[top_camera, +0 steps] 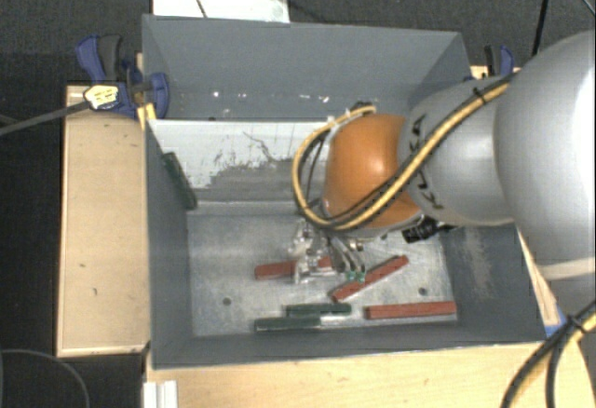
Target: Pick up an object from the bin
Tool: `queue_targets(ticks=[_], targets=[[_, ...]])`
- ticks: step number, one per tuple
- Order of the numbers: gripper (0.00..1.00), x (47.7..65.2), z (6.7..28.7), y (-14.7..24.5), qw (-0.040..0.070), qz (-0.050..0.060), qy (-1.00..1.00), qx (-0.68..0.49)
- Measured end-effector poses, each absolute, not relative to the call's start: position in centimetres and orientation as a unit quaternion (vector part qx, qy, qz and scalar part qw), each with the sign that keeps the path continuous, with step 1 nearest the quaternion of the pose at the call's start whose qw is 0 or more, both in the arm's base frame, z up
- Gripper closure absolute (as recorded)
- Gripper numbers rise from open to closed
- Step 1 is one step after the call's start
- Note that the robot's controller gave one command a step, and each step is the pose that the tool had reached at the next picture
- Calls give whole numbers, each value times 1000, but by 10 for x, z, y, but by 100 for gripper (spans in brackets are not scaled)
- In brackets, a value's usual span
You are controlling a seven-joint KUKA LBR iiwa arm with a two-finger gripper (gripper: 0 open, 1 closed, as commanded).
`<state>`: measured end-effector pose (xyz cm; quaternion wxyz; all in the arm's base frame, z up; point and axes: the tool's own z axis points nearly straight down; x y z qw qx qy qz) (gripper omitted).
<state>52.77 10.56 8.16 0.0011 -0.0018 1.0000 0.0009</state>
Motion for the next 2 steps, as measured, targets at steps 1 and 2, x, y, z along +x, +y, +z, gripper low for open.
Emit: queue_targets(ticks=[1, 2], targets=[[100, 526, 101, 105, -4, 0, 1000, -1], [100, 527, 120, 105, -2, 0, 1000, -1]])
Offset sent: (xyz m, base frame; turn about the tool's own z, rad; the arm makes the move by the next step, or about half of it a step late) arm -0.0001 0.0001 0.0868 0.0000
